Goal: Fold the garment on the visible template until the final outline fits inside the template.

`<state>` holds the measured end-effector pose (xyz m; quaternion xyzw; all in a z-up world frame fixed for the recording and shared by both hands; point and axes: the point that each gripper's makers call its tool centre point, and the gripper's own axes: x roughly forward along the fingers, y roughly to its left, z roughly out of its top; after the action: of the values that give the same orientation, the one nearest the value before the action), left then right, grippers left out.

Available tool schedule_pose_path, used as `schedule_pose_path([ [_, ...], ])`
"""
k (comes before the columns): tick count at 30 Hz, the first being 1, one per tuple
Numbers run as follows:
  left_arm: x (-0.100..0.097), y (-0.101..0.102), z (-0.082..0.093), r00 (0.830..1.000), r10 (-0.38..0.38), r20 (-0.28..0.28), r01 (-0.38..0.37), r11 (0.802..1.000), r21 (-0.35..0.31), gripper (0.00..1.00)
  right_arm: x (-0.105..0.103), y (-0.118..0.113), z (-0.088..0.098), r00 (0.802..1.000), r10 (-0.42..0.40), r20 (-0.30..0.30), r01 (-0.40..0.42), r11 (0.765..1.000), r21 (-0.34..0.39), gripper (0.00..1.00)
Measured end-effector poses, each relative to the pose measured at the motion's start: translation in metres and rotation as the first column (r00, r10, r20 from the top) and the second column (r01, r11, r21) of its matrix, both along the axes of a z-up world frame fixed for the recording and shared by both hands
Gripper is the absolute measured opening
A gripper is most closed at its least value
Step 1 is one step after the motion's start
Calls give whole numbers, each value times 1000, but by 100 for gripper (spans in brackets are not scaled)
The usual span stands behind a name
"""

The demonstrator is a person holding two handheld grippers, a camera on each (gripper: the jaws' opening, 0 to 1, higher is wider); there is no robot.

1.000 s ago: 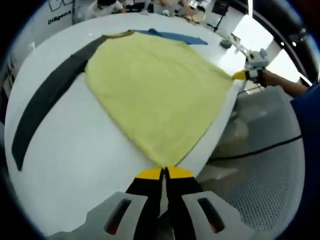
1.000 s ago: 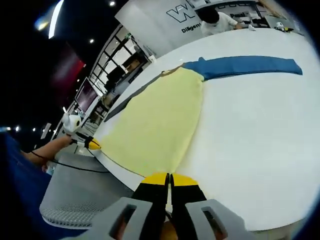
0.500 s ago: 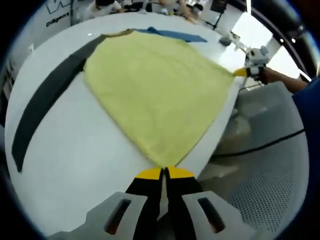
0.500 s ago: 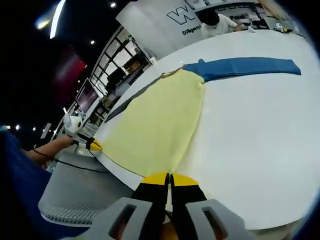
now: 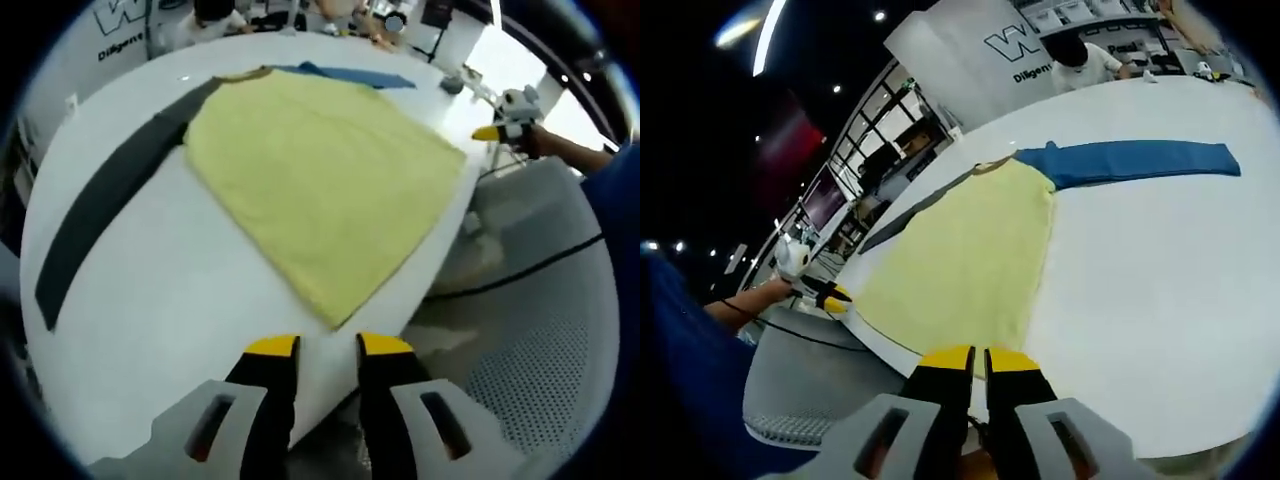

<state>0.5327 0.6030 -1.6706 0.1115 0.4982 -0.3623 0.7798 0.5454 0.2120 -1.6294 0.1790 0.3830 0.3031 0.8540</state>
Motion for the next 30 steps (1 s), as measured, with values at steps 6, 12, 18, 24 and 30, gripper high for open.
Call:
schedule_pose_path([
  [6, 16, 3, 14, 992, 95, 80, -93, 995, -33, 34, 26, -29, 13, 993, -112, 39, 111, 993, 32, 9],
  [12, 34, -8, 41, 962, 236, 137, -215, 964, -154, 45, 61, -55, 27, 985, -140, 98, 142, 990, -6, 17],
  [18, 51, -9, 56, 946, 259, 193, -233, 961, -147, 50, 99, -82, 45, 978, -133, 163, 143, 988, -55, 19],
  [24, 55, -22, 62, 964, 174, 202, -151, 981, -122, 64, 138, -112, 57, 972, -124, 198, 142, 987, -79, 24],
  [30, 64, -33, 68, 958, 167, 235, -136, 980, -142, 83, 177, -130, 61, 949, -207, 236, 221, 975, -35, 29],
])
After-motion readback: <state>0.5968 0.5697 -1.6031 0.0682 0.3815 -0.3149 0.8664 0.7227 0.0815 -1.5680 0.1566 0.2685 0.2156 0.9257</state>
